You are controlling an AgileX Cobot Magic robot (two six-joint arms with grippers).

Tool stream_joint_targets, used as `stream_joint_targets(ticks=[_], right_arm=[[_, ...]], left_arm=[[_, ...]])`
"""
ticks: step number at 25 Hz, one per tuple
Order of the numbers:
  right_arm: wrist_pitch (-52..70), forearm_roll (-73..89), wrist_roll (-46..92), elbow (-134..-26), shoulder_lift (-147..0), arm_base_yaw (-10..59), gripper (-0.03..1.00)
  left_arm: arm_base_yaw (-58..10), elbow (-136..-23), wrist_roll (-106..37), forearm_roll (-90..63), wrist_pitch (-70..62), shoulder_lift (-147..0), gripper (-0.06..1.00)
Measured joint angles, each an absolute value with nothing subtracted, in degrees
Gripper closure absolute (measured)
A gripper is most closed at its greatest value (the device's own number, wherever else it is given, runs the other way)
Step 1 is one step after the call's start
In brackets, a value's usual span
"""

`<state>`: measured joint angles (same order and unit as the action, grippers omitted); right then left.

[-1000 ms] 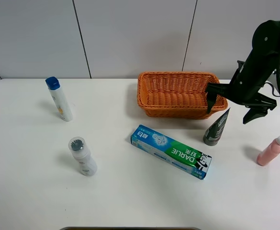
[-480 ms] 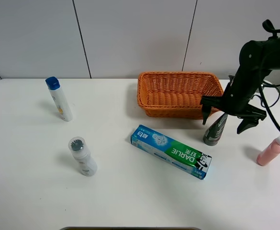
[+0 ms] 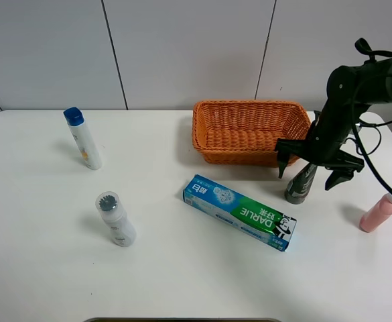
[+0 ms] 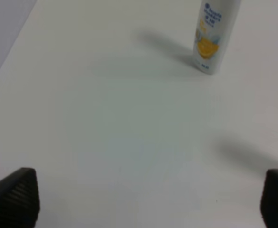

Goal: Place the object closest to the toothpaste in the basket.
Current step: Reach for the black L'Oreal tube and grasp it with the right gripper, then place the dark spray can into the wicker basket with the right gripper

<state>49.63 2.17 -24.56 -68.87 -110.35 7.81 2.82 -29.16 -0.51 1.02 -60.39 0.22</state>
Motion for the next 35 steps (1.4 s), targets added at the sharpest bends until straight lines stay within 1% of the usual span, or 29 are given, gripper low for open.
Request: stream_joint_targets(ticks=[10,14,23,28,29,35], right_arm=[[49.5,2.3,-24.6,-68.9,-110.3,7.8,0.02],[49.5,2.8,-24.6,-68.9,-110.3,7.8,0.05],[49.8,3.2,-24.6,-68.9,-110.3,7.8,0.34],[50.2,3.2,-24.6,-68.9,-110.3,7.8,0.63],[50.3,3.2,-24.6,-68.9,-110.3,7.8,0.65],[50.7,3.9,-23.0,-68.9,-110.3,7.8,0.65]], left_arm=[[2.8,-29.2,-0.5,1.0,-60.4,0.2,0.00],[2.8,-29.2,-0.5,1.0,-60.4,0.2,0.00],[2.8,-29.2,-0.5,1.0,-60.4,0.2,0.00],[2.8,-29.2,-0.5,0.9,-60.4,0.2,0.00],[2.8,-29.2,-0.5,0.9,-60.4,0.2,0.00],[2.8,-29.2,-0.5,0.9,-60.4,0.2,0.00]])
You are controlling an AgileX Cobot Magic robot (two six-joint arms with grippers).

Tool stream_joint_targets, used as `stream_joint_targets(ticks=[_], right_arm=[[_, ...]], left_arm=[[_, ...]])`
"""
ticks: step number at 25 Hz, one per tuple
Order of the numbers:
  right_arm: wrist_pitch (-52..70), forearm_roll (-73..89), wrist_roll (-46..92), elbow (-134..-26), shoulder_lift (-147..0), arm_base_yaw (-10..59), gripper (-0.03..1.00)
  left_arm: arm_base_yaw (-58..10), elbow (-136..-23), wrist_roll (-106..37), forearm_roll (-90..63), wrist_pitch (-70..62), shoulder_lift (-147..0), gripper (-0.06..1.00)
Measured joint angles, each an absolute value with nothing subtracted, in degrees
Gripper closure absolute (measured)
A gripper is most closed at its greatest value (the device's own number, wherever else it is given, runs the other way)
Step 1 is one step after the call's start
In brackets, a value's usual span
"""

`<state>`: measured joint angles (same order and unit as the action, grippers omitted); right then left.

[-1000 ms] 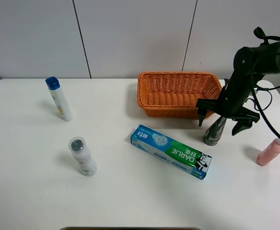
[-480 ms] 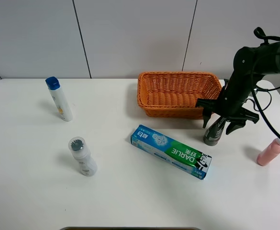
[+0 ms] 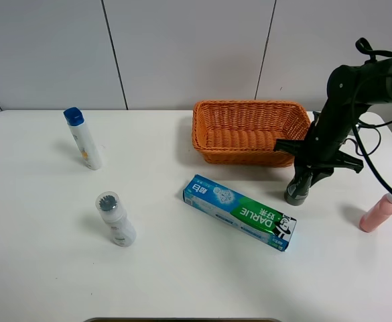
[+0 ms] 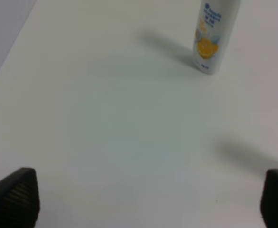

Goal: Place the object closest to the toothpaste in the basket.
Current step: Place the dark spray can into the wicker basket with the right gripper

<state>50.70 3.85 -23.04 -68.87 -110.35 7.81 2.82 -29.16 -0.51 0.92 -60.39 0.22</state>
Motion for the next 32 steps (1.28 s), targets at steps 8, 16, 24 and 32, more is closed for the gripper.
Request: stream_joint_targets(ticks=[8,16,24,32], right_arm=[[50.7,4.3,-22.6,-68.9,-110.3,7.8,0.65],[50.7,4.3,-22.6,-68.9,-110.3,7.8,0.65],[50.7,4.3,-22.1,-68.9,-110.3,7.8,0.65],[50.8,4.3,-19.5,-68.8,-108.9,7.8,0.65]], left_arm=[[2.8,-29.2,-0.5,1.0,-60.4,0.2,0.00],[2.8,-29.2,-0.5,1.0,-60.4,0.2,0.00],[2.8,-29.2,-0.5,1.0,-60.4,0.2,0.00],[2.8,-29.2,-0.5,1.0,-60.4,0.2,0.00]])
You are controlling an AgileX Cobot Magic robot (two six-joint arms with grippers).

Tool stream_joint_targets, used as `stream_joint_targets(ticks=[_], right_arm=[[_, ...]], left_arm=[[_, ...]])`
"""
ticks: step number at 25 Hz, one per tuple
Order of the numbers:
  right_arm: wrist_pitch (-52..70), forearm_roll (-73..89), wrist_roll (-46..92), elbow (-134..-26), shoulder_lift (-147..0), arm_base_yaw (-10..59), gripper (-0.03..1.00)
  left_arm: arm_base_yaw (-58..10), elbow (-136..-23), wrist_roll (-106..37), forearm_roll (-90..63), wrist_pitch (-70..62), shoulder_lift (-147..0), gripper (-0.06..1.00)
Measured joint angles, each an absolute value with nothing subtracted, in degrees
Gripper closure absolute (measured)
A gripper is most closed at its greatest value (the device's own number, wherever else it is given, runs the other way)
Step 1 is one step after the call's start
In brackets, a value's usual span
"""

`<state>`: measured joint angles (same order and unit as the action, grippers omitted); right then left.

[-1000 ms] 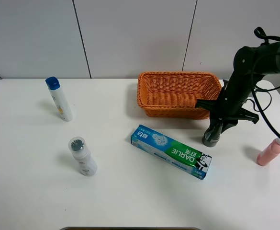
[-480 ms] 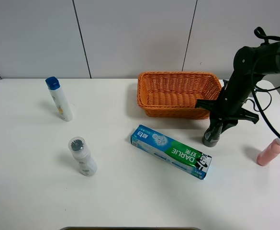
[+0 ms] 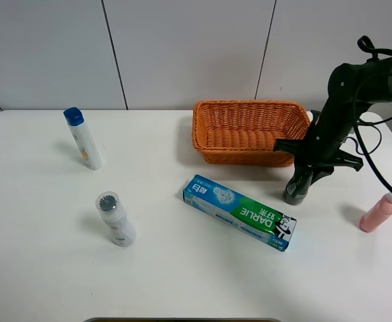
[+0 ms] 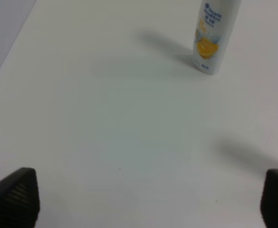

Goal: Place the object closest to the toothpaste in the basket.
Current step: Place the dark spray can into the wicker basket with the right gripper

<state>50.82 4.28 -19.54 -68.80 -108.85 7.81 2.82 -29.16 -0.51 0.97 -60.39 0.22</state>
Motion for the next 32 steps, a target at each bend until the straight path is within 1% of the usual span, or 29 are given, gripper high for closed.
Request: stream_joint_targets(ticks=[9,19,27,32], right_arm=[[52.9,4.3,-17.7,-68.8,-101.6,7.8,0.65],[54.4,4.5,-14.6,-68.8,-90.3,7.8,0.65],[52.2,4.7,-11.0,-68.8,-84.6,7.8,0.65],[47.1,6.3,-7.8,-68.8,-84.6,7.8,0.65]], left_arm=[[2.8,-29.2,-0.5,1.0,-60.4,0.2,0.00],[2.8,-29.2,-0.5,1.0,-60.4,0.2,0.00],[2.8,-29.2,-0.5,1.0,-60.4,0.2,0.00],[2.8,-29.2,-0.5,1.0,-60.4,0.2,0.00]])
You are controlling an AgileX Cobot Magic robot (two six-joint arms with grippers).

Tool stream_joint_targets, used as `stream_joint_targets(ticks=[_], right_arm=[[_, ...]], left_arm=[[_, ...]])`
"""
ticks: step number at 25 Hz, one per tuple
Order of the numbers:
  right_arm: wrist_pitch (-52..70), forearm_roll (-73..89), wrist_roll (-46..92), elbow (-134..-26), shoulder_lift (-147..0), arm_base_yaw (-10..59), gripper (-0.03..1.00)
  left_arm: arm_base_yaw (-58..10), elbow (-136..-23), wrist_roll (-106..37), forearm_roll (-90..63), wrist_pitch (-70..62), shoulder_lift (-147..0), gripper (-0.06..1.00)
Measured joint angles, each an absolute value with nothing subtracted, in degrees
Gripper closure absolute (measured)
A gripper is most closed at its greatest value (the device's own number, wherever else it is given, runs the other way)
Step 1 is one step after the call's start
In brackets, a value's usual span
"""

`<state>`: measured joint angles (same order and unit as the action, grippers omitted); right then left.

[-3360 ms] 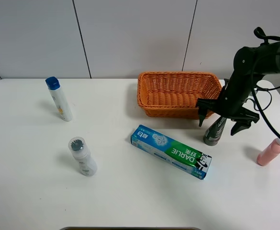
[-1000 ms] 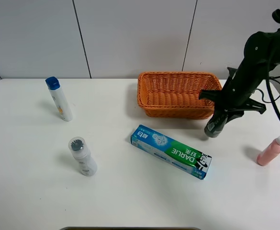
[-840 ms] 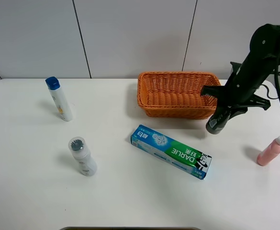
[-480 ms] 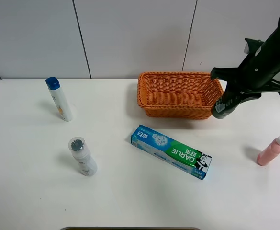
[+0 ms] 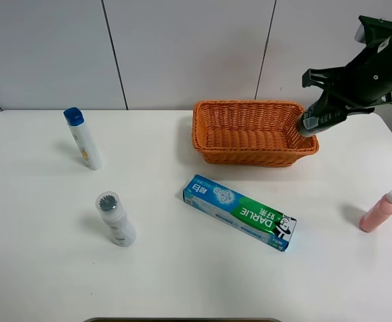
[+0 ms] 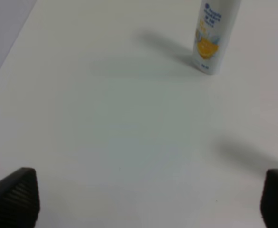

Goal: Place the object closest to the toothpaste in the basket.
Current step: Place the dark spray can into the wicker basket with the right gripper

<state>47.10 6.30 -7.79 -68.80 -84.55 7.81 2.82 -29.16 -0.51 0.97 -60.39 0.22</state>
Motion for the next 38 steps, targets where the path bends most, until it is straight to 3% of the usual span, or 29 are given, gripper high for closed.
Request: stream_joint_targets(ticks=[9,23,38], right_arm=[[36.2,6.6,-3.1,-69.0,-85.4,7.9,0.65],[39.9,11.9,3.2,-86.7,-105.6,8.1,0.65],[36.1,12.3,4.5,-89.1,-119.6,11.5,0.65]], left_arm=[[2.8,-29.2,-0.5,1.0,-60.4,0.2,0.00],[2.8,-29.2,-0.5,1.0,-60.4,0.2,0.00],[2.8,-29.2,-0.5,1.0,-60.4,0.2,0.00]])
